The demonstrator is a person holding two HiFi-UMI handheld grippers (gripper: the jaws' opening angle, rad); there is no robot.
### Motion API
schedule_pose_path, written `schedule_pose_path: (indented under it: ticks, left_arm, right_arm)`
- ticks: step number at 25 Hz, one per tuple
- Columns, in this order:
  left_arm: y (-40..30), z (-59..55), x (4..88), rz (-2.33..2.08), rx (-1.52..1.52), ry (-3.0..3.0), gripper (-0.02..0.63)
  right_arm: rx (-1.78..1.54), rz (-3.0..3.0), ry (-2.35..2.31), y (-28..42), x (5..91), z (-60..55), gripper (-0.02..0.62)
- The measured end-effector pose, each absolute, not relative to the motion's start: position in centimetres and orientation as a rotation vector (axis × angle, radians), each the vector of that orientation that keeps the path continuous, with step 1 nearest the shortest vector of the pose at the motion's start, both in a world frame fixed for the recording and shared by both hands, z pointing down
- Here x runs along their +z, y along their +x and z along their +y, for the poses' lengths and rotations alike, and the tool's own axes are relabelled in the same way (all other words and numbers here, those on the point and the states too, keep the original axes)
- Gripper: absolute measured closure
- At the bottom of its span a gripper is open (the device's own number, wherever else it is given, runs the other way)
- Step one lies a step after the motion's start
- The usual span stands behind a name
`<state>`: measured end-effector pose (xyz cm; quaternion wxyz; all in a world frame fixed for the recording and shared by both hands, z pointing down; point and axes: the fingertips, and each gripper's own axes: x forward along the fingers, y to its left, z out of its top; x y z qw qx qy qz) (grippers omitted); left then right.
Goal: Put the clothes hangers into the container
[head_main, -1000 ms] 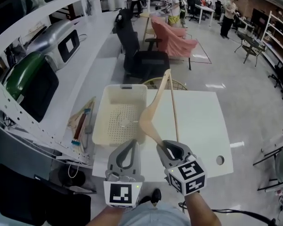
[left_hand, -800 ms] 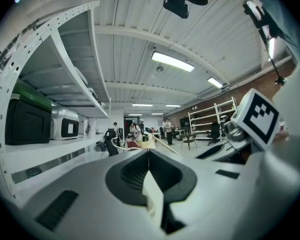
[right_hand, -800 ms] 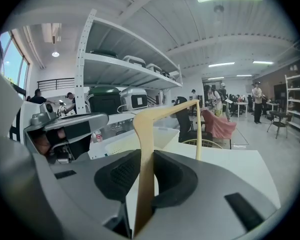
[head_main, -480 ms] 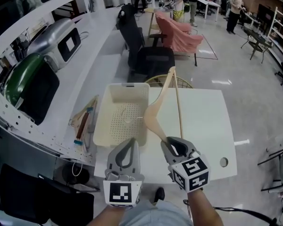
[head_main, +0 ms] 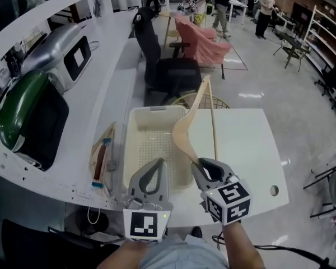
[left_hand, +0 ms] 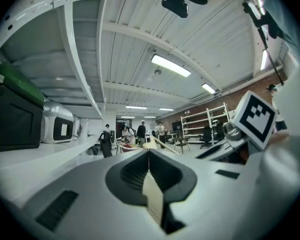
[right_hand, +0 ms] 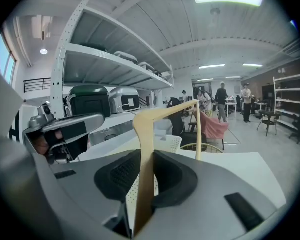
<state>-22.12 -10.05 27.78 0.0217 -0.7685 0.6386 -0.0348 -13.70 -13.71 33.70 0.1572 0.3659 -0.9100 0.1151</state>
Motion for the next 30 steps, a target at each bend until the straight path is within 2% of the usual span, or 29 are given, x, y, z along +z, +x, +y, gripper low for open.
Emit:
schedule_pose_path:
  ticks: [12,30]
  left_arm:
    - [-30.7,-12.2,24.4,1.887,-0.023,-2.342,0.594]
    - [-35.3,-16.7,29.7,1.989,-0.095,-2.483,0.595]
  right_arm:
    - [0.258,-2.675,1.053,-24.3,30.8,-16.8,0.509]
    - [0.521,-2.525,0.953,-29.6,42.3,-22.1,0.509]
